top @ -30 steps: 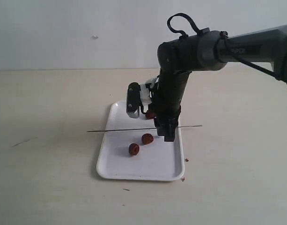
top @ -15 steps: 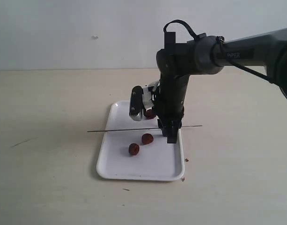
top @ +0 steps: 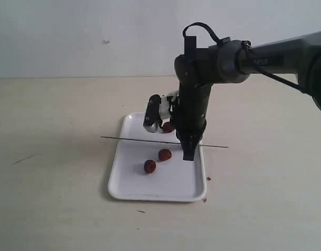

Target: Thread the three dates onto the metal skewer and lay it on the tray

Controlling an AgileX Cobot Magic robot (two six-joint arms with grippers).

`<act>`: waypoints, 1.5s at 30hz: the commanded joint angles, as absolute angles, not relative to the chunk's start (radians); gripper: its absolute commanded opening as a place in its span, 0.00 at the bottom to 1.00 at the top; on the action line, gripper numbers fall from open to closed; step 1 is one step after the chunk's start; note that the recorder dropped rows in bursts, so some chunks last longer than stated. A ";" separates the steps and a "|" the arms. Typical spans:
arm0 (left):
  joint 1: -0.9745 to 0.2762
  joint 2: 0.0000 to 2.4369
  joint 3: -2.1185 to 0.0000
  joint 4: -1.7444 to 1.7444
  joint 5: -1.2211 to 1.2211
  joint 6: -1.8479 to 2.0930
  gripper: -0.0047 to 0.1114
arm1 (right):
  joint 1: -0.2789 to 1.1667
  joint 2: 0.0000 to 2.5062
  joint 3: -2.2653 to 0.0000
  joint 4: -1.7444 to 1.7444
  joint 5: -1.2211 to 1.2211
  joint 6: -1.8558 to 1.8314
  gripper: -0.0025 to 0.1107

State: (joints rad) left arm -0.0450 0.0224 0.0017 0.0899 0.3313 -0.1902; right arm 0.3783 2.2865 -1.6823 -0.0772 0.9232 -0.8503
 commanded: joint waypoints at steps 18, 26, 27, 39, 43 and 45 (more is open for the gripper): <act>-0.042 0.026 0.000 0.118 0.328 -0.181 0.04 | 0.226 1.854 -1.587 0.062 0.921 -0.265 0.02; -0.042 0.026 0.000 0.267 0.223 -0.077 0.04 | 0.058 1.848 -1.373 0.054 0.712 -0.312 0.02; -0.042 0.026 0.000 0.255 0.151 -0.101 0.04 | 0.039 1.848 -1.349 0.054 0.681 -0.312 0.02; -0.042 0.026 0.000 0.229 -0.304 -0.432 0.04 | -0.014 1.846 -1.273 0.056 0.479 -0.400 0.02; -0.042 0.026 0.000 0.226 -0.512 -0.456 0.04 | -0.014 1.846 -1.273 0.105 0.479 -0.400 0.02; -0.042 0.028 -0.023 0.226 -0.595 -0.409 0.04 | -0.014 1.846 -1.273 0.107 0.481 -0.400 0.02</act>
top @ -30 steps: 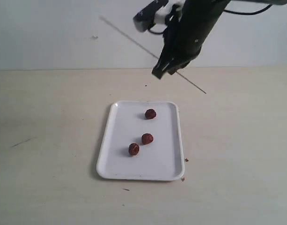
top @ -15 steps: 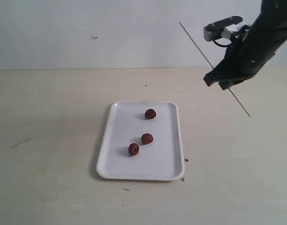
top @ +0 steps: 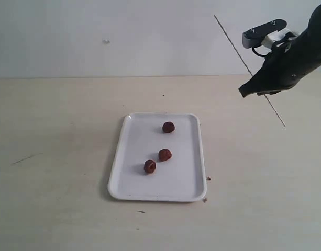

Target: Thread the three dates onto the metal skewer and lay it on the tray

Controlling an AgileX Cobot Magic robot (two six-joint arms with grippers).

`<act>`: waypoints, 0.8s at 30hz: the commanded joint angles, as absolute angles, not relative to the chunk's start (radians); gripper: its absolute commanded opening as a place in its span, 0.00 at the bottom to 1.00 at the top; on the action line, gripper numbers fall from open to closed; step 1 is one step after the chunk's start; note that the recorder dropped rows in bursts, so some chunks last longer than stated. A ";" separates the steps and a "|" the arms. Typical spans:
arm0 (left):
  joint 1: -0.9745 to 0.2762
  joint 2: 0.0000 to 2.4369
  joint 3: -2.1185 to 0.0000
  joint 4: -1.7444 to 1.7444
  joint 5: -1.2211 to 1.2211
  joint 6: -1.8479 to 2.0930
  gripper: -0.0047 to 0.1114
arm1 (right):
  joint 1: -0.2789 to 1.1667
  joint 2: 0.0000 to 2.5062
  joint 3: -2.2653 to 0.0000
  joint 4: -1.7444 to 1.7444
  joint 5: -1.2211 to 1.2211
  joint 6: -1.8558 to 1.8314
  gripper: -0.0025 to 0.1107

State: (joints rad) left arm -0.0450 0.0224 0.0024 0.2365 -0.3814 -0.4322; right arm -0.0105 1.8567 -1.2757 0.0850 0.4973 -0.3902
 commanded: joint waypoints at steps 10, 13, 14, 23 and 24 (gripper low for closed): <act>-0.043 0.619 -0.513 0.777 -0.437 -0.545 0.04 | -0.014 1.846 -1.273 0.105 0.524 -0.404 0.02; -0.043 0.876 -0.652 1.061 -0.433 -0.742 0.04 | -0.014 1.846 -1.273 0.105 0.526 -0.409 0.02; -0.043 0.964 -0.701 1.161 -0.422 -0.809 0.04 | -0.014 1.846 -1.273 0.107 0.526 -0.409 0.02; -0.198 1.494 -1.004 1.727 0.245 -0.961 0.04 | -0.014 1.846 -1.273 0.107 0.543 -0.409 0.02; -0.225 1.523 -1.008 1.699 0.333 -0.877 0.04 | -0.014 1.846 -1.273 0.107 0.543 -0.409 0.02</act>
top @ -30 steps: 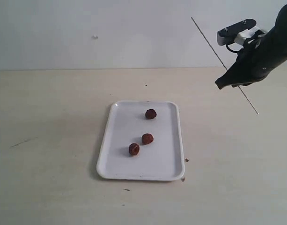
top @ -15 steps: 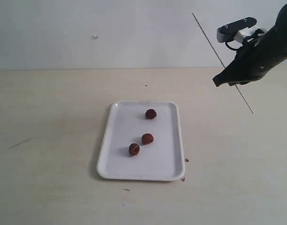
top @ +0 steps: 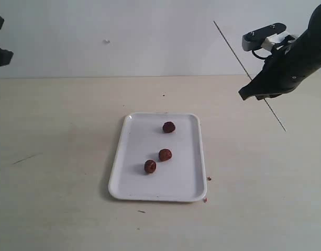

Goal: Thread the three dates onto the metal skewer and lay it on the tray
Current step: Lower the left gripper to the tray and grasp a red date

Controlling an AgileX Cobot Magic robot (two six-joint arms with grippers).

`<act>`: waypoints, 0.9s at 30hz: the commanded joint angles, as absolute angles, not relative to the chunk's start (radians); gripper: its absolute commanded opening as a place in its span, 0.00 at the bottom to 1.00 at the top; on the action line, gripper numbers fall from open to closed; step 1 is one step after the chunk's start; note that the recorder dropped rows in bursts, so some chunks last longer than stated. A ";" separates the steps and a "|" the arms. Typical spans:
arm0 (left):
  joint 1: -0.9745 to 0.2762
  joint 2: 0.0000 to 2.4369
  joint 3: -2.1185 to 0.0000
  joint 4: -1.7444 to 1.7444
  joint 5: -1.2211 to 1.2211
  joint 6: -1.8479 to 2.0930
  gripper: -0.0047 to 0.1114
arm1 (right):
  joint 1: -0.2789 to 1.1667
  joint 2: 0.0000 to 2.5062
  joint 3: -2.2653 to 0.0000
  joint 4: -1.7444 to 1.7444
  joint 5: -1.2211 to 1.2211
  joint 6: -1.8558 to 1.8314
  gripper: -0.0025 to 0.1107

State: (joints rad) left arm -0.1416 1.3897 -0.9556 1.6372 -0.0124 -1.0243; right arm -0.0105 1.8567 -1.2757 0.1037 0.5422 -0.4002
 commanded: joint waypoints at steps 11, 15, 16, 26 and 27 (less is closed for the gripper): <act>-0.417 1.792 -1.343 0.326 0.874 0.337 0.04 | -0.014 1.846 -1.273 0.107 0.575 -0.411 0.02; -0.451 1.842 -1.448 -0.208 0.937 0.692 0.04 | -0.014 1.846 -1.273 0.107 0.587 -0.411 0.02; -0.470 1.853 -1.462 -0.247 0.942 0.759 0.04 | -0.014 1.846 -1.273 0.107 0.587 -0.411 0.02; -0.630 1.955 -1.481 -0.248 0.912 1.395 0.43 | -0.014 1.846 -1.273 0.107 0.589 -0.419 0.02; -0.633 1.985 -1.481 -0.250 0.912 1.442 0.48 | -0.014 1.846 -1.273 0.107 0.594 -0.421 0.02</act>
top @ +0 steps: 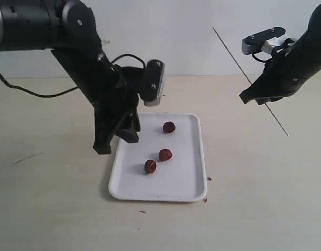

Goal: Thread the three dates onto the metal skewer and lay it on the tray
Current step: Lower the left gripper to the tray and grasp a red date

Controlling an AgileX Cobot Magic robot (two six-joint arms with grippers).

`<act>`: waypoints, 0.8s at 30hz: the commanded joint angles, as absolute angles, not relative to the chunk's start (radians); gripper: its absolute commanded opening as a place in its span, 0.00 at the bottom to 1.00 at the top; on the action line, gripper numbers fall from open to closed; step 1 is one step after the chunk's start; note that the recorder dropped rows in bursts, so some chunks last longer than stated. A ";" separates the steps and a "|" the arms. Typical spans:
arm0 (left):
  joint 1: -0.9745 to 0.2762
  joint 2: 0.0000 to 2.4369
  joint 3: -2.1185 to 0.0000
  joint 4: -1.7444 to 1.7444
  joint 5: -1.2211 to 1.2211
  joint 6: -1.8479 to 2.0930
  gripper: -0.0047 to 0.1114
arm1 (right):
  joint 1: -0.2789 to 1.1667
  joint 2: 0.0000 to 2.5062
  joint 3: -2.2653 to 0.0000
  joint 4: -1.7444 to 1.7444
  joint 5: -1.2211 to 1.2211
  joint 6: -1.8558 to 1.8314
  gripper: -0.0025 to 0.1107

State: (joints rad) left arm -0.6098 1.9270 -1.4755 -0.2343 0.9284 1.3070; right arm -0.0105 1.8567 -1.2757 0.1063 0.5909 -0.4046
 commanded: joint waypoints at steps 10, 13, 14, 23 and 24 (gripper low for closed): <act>-0.633 2.090 -1.481 -0.238 0.793 1.723 0.48 | -0.014 1.846 -1.273 0.107 0.595 -0.434 0.02; -0.633 2.112 -1.481 -0.238 0.753 1.742 0.48 | -0.014 1.846 -1.273 0.107 0.596 -0.445 0.02; -0.633 2.118 -1.481 -0.246 0.746 1.742 0.48 | -0.014 1.846 -1.273 0.107 0.596 -0.445 0.02; -0.633 2.141 -1.481 -0.303 0.770 1.751 0.48 | -0.014 1.846 -1.273 0.107 0.592 -0.445 0.02; -0.633 2.141 -1.481 -0.308 0.770 1.751 0.48 | -0.014 1.846 -1.273 0.107 0.592 -0.445 0.02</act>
State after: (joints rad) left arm -0.6310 2.1448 -1.4755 -0.2802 0.7609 1.7456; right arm -0.0105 1.8567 -1.2757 0.1063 0.6014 -0.4345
